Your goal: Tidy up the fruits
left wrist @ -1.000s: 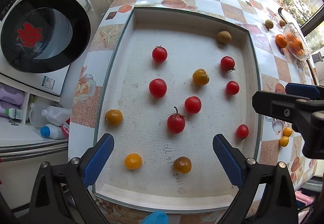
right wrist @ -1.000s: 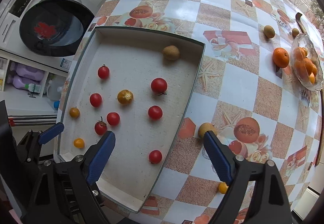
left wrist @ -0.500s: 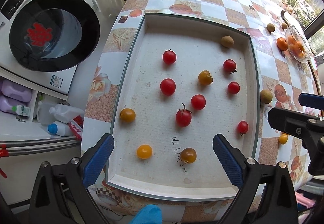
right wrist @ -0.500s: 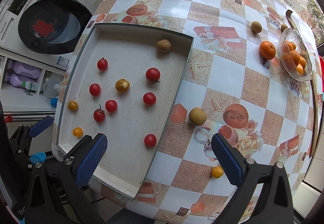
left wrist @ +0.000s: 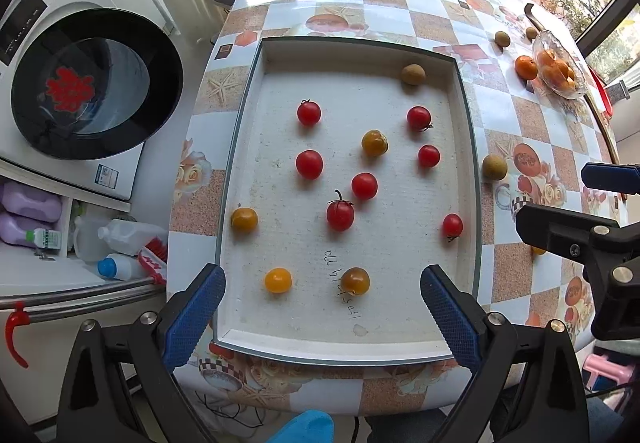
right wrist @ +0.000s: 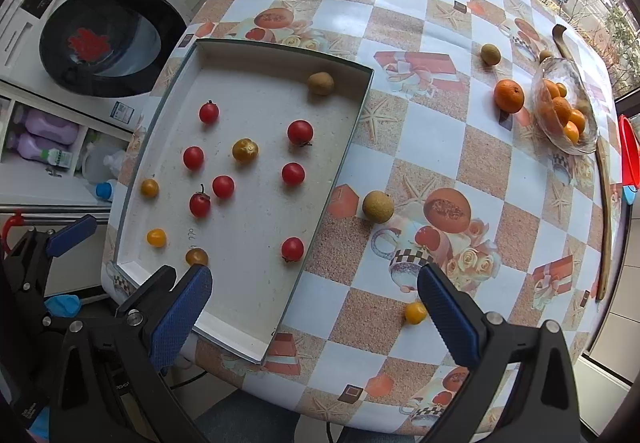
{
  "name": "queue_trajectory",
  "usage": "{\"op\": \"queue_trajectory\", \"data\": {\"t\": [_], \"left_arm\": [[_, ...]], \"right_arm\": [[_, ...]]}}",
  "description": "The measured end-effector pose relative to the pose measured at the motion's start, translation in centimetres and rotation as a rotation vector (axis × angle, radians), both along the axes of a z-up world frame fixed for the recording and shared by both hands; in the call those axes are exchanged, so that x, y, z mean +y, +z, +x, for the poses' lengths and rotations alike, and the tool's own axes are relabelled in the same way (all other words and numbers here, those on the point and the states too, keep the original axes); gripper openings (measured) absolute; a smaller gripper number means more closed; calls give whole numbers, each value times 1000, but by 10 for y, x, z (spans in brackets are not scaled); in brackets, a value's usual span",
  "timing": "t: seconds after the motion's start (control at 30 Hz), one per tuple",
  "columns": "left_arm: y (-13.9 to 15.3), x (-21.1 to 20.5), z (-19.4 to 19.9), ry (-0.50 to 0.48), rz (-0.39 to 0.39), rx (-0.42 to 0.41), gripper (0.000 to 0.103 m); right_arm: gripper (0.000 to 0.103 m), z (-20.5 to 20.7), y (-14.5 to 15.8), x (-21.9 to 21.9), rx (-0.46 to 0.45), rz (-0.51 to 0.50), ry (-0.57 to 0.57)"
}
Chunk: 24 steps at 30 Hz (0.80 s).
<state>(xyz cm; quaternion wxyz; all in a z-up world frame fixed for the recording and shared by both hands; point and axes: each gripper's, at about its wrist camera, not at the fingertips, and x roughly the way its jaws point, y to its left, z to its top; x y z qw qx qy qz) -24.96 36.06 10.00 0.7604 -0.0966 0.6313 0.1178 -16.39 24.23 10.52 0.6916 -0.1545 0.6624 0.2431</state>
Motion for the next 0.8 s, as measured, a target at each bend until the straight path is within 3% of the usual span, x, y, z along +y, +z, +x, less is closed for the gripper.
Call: {"op": "queue_trajectory", "data": {"t": [0.8], "left_arm": [[11, -6, -5, -34, 25, -19, 99]], "right_arm": [[103, -9, 11, 2, -52, -12, 21]]}}
